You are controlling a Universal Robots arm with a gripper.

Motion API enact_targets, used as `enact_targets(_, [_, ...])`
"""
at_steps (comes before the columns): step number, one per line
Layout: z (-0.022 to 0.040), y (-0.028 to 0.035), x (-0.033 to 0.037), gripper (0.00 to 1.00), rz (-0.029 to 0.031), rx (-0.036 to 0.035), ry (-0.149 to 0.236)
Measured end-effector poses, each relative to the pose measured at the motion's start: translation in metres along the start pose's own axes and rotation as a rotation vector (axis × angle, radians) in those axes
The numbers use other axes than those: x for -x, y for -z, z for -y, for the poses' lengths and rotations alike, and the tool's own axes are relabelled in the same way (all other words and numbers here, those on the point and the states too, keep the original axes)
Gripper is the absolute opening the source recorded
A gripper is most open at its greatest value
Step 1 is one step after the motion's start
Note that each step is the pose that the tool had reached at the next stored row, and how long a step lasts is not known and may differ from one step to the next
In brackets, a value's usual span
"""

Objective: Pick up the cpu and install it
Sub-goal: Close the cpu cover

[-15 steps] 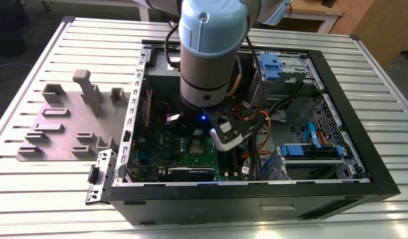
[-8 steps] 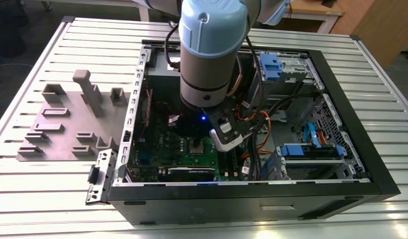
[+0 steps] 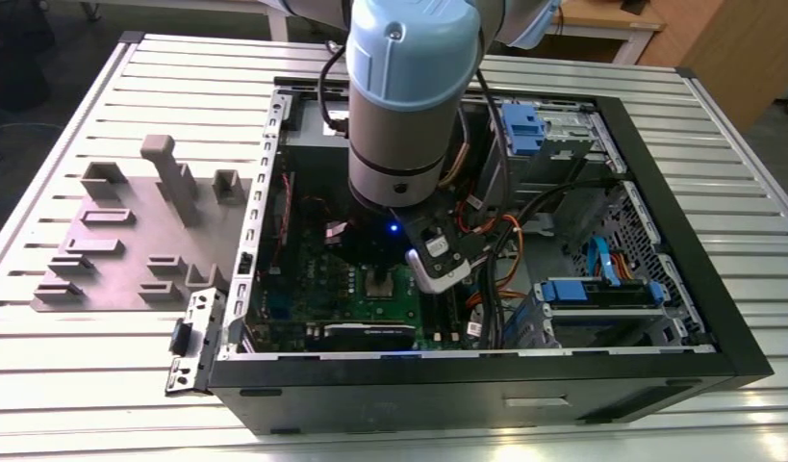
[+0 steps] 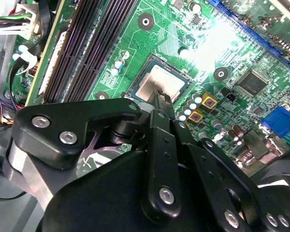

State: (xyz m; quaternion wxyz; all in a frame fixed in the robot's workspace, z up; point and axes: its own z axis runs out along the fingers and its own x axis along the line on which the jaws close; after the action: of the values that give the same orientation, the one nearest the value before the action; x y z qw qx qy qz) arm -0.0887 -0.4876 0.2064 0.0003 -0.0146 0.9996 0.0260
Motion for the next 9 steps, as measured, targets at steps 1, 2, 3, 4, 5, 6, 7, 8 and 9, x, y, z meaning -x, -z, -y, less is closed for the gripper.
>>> enact_targets(1, [0.0000, 0.0000, 0.0003, 0.11, 0.0000, -0.0001, 0.000])
enact_targets(2, [0.0001, 0.0000, 0.0007, 0.11, 0.0000, -0.0001, 0.000])
enact_targets(3, [0.0001, 0.0001, 0.0011, 0.11, 0.0000, -0.0001, 0.000])
enact_targets(4, [0.0001, 0.0000, 0.0014, 0.11, -0.0001, -0.0002, 0.000])
enact_targets(5, [0.0001, 0.0001, 0.0014, 0.11, -0.0001, -0.0002, 0.000])
enact_targets(6, [0.0001, 0.0001, 0.0014, 0.11, -0.0001, -0.0002, 0.000])
enact_targets(7, [0.0000, 0.0000, 0.0014, 0.11, 0.0000, 0.0000, 0.000])
enact_targets(8, [0.0001, 0.0000, 0.0014, 0.11, 0.0000, -0.0001, 0.000])
enact_targets(9, [0.0000, 0.0002, 0.0015, 0.11, -0.0001, -0.0001, 0.000])
